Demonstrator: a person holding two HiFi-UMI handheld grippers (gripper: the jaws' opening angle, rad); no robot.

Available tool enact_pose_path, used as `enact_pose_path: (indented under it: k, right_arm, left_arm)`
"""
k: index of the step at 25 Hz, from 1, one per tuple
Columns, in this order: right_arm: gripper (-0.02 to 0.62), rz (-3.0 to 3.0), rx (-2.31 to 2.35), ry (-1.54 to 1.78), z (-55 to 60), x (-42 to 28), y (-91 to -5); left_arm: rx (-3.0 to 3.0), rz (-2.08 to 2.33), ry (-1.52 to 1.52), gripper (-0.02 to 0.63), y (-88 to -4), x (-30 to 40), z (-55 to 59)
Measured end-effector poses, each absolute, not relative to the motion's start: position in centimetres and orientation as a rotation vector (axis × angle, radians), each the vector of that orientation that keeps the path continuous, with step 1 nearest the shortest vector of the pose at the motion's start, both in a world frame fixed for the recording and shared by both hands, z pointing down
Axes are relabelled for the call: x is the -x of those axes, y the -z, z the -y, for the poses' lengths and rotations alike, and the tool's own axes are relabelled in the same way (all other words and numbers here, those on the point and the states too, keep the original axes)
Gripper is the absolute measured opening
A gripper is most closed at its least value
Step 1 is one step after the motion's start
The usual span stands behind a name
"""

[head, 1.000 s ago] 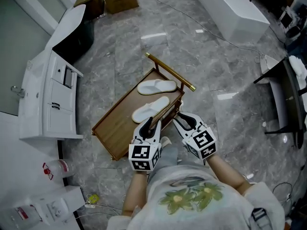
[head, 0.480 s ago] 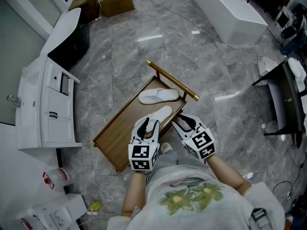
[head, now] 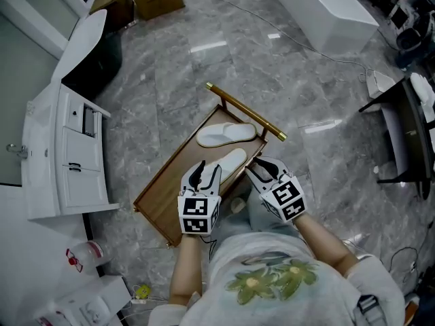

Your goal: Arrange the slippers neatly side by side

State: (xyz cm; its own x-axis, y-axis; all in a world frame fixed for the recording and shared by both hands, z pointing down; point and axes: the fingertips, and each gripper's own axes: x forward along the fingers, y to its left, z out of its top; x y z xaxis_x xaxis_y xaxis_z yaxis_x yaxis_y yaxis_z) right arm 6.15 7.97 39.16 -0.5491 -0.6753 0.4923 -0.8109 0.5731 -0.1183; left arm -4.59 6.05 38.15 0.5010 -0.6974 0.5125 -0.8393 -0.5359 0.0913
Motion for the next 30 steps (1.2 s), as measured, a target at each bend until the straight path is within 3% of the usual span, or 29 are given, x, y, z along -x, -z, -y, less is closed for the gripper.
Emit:
enact_pose_path:
  k: [15,30]
  right_arm:
    - [0.115,2.375,-1.181,-0.505,-3.2,-6.1,-42.1]
    - [0.116,2.313,-1.115,-0.643,1.9,-5.5,-51.0]
  left_arm:
    - [-2.403,1.199,-0.754,0.183,-42.7,4.5,-1.8]
    - [-2.409,1.095,-0.922,0.195,-49.6,4.4,3.5]
